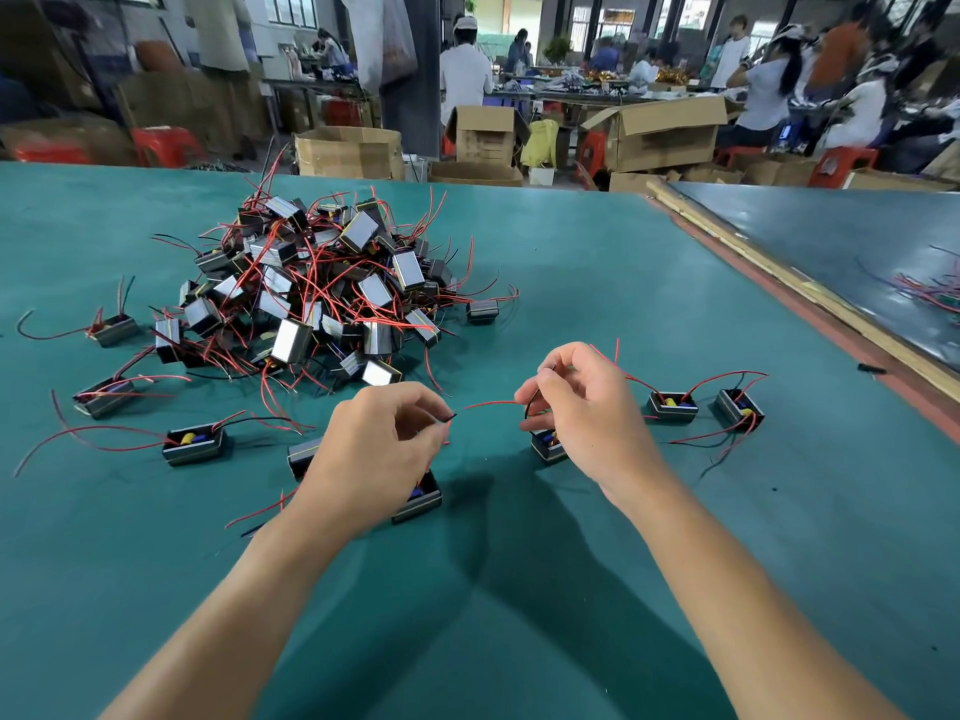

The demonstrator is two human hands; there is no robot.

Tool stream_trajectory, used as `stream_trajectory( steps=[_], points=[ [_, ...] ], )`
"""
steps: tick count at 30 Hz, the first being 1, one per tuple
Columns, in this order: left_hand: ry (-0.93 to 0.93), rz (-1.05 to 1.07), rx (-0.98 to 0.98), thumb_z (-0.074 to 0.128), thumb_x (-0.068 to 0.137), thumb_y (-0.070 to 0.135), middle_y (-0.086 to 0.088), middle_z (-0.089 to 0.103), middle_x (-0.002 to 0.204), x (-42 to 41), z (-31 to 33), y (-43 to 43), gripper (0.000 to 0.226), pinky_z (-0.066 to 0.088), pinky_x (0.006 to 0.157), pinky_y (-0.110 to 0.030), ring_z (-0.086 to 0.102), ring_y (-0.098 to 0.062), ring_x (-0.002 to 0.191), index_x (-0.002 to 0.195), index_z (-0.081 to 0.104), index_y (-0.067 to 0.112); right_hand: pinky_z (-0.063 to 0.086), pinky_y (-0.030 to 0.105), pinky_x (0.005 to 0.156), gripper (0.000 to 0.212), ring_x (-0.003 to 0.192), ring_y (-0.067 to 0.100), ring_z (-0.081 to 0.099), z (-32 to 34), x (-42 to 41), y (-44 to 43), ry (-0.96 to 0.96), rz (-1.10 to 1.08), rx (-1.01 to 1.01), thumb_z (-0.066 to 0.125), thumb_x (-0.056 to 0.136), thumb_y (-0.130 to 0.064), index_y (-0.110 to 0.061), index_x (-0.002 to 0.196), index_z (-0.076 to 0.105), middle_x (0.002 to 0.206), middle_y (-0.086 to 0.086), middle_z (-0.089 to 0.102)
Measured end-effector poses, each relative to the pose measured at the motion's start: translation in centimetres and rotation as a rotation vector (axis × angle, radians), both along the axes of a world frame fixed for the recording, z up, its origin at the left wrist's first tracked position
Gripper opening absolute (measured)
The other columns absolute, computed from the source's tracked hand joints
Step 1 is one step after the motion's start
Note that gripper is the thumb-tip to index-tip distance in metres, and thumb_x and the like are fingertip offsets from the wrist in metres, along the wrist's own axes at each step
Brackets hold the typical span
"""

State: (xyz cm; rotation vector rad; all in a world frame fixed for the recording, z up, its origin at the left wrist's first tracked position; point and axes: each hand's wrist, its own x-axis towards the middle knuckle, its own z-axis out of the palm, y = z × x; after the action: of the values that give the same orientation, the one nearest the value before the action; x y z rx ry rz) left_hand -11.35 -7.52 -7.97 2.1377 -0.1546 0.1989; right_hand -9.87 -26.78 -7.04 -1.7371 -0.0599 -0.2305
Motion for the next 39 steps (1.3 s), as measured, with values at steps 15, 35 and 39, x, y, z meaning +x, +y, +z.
stream_trajectory(
  steps=[15,35,39],
  points=[
    [0.001,0.075,0.095,0.049,0.088,-0.005,0.0,0.066,0.079,0.0,-0.4,0.4,0.035,0.057,0.054,-0.038,0.067,-0.009,0.053,0.077,0.048,0.028,0.061,0.042,0.075,0.016,0.06,0.015,0.066,0.0,-0.1,0.0,0.063,0.081,-0.012,0.037,0.104,-0.01,-0.013,0.09,0.044,0.069,0.005,0.074],
    [0.176,-0.067,0.285,0.087,0.039,0.062,0.015,0.066,0.081,0.1,-0.7,0.2,0.068,0.04,0.053,-0.01,0.054,0.007,0.057,0.095,0.066,0.03,0.057,0.04,0.091,0.013,0.091,0.025,0.071,-0.3,-0.2,-0.2,0.014,0.098,-0.076,0.052,0.099,-0.009,-0.012,0.088,0.059,0.085,0.0,0.077],
    [0.137,-0.151,0.35,0.083,0.037,0.063,0.019,0.062,0.091,-0.3,-0.3,0.1,0.077,0.045,0.063,-0.018,0.056,0.0,0.067,0.105,0.06,0.033,0.05,0.03,0.071,0.012,0.075,0.025,0.061,-0.2,-0.4,-0.3,-0.011,0.101,-0.158,0.06,0.094,-0.012,-0.015,0.085,0.067,0.087,-0.003,0.077]
  ],
)
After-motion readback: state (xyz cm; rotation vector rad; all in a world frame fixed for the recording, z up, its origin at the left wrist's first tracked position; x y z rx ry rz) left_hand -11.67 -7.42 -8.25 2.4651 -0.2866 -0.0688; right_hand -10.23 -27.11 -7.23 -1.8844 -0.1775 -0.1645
